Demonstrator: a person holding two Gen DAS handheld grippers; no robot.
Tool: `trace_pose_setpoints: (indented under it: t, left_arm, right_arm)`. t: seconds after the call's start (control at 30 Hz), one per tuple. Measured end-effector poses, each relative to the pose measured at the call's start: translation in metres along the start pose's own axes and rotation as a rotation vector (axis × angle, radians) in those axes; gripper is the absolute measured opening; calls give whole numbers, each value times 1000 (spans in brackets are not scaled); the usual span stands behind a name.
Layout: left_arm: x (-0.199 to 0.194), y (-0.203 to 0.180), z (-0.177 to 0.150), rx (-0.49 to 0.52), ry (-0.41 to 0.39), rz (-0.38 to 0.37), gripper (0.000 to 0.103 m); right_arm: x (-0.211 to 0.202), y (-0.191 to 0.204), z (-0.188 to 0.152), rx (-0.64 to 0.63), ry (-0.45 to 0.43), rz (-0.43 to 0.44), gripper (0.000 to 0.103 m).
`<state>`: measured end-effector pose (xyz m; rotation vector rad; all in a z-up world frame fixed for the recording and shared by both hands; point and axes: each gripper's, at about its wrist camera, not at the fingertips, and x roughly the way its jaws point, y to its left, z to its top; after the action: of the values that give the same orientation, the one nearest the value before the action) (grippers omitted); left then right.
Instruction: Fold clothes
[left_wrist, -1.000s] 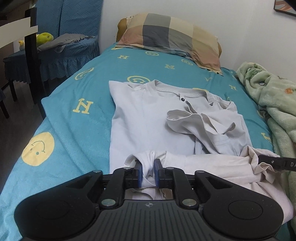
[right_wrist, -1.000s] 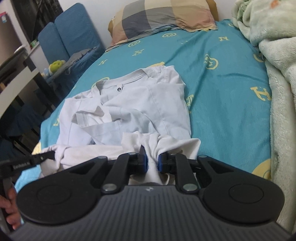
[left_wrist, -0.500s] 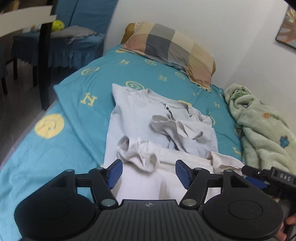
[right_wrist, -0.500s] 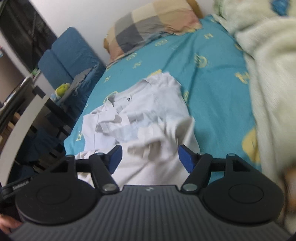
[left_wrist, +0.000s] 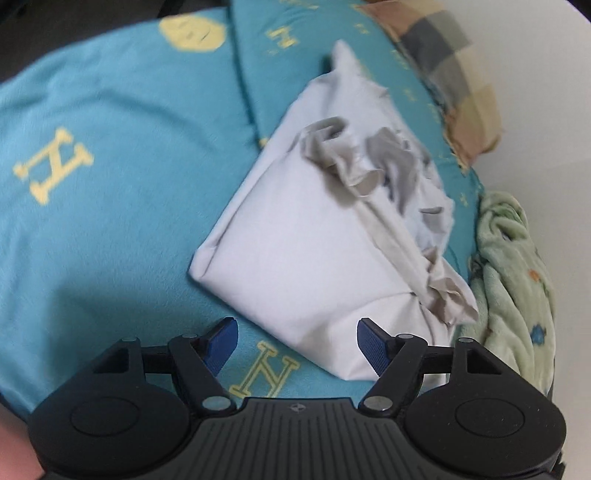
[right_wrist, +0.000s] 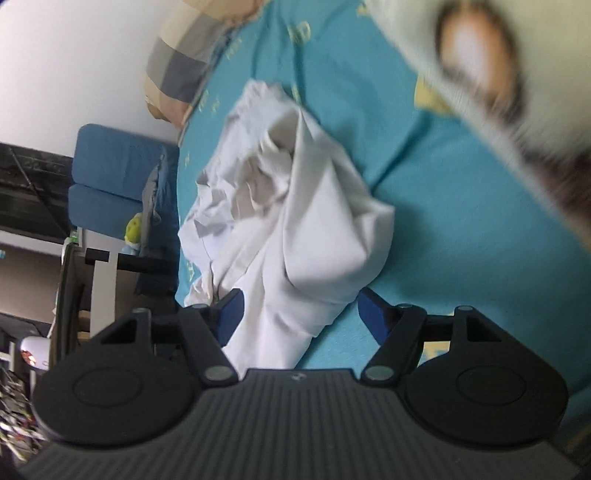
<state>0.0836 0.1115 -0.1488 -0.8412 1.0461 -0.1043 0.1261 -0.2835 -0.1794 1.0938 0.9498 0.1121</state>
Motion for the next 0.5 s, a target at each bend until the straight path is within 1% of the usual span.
trace_pose_setpoints:
  t: [0.07, 0.17, 0.2, 0.23, 0.27, 0.3, 0.33, 0.37, 0.43, 0.5]
  left_arm:
    - [7, 9, 2, -54, -3, -18, 74]
    - [18, 22, 5, -136, -7, -45, 74]
    - [21, 26, 6, -163, -8, -54, 74]
    - [25, 31, 7, -190, -9, -63, 73]
    - [27, 34, 8, -213, -11, -69, 72]
    - [27, 37, 8, -224, -13, -67, 70]
    - [26, 39, 7, -236, -15, -65, 64]
    - [26, 41, 7, -247, -17, -64, 56]
    - [25, 45, 7, -270, -21, -61, 46]
    - [24, 50, 7, -292, -20, -67, 41]
  right_arm:
    - [10, -3, 2, 40, -7, 1, 71]
    - [19, -6, 5, 57, -48, -24, 71]
    - [20, -8, 5, 59, -60, -35, 65]
    - [20, -9, 5, 57, -72, -53, 51]
    - [18, -9, 6, 53, -84, -75, 42]
    - [16, -10, 6, 49, -98, -93, 25]
    - [12, -12, 6, 50, -117, -100, 18]
    - [9, -13, 7, 45, -136, -106, 17]
    - [2, -10, 7, 12, -171, -113, 13]
    - [-1, -3, 8, -44, -200, -126, 12]
